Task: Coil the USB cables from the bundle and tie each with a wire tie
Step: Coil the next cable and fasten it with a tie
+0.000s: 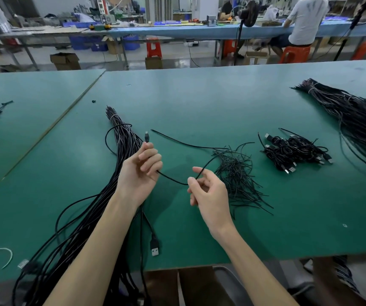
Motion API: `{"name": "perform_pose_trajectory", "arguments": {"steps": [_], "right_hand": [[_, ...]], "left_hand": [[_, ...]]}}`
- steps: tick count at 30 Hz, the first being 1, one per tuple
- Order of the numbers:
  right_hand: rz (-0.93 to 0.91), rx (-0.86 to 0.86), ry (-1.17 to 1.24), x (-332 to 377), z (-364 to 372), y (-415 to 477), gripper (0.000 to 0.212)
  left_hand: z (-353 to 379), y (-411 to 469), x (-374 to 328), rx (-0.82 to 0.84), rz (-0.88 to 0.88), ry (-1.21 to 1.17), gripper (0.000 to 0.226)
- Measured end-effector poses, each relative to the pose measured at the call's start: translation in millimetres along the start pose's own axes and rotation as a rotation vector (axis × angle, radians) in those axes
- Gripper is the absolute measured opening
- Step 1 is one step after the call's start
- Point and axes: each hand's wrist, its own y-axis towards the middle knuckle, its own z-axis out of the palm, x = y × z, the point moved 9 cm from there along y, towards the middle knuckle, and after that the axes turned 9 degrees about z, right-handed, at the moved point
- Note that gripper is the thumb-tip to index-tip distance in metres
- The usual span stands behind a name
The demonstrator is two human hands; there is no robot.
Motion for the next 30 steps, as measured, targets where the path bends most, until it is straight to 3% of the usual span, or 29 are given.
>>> {"name": "perform_pose_trajectory", "arguments": {"steps": [15, 18, 22, 30], "right_hand": [[0.045, -0.078, 0.168, -3, -12, 2, 0.018], [-0.003, -0.052, 0.107, 1, -8, 2, 0.015], [0.002, 0.003, 0.031, 0, 0, 2, 0.027], [-0.083, 0.164, -0.362, 4, 24, 0, 0.024]], "left_hand": [[1, -3, 12, 0.003, -0.064, 0.312, 0.038], [1, -2, 13, 0.001, -0.051, 0.372, 0.038], [4, 0, 16, 0.009, -0.048, 0.374, 0.046], [15, -5, 18, 0.15, -0.082, 0.352, 0.046]]}}
